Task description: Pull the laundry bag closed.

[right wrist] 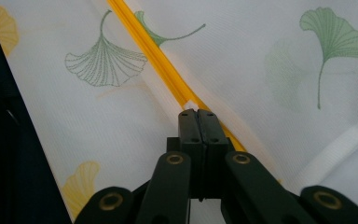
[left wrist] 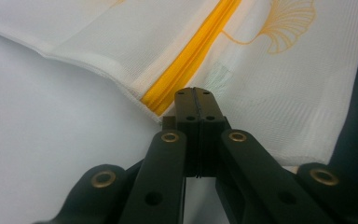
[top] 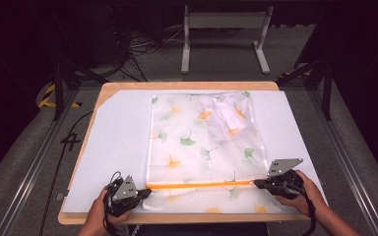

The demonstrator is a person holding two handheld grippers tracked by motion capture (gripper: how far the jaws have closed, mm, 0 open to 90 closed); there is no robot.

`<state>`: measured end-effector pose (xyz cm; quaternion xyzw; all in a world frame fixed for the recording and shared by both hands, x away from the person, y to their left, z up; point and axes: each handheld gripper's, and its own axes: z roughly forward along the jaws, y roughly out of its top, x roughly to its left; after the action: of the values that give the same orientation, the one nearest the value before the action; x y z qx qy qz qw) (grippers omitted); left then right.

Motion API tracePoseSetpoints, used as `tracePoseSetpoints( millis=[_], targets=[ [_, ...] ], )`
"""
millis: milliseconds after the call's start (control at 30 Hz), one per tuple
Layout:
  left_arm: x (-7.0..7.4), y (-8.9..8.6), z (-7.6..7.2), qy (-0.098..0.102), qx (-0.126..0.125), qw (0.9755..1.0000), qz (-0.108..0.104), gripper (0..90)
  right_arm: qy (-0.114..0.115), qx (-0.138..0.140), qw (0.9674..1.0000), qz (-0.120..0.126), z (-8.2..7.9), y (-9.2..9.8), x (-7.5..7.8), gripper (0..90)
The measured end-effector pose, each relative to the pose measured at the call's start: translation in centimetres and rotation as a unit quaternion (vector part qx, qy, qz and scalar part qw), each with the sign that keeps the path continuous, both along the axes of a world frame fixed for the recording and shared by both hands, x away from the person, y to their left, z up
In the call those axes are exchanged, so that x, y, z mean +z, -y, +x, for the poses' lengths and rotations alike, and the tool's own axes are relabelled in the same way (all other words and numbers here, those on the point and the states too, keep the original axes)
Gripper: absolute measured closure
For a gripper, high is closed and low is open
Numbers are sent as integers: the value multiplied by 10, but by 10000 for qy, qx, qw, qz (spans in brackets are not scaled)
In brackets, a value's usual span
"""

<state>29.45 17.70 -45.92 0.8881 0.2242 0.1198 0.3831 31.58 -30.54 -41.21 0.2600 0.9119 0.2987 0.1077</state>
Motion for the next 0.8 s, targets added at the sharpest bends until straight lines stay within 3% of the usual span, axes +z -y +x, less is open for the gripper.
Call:
tracePoseSetpoints(
  millis=[800],
  targets=[
    [0, 0, 0, 6, -25, 10000, 15, 900, -66, -280, 9996, 67, -5, 20, -4, 900]
  ],
)
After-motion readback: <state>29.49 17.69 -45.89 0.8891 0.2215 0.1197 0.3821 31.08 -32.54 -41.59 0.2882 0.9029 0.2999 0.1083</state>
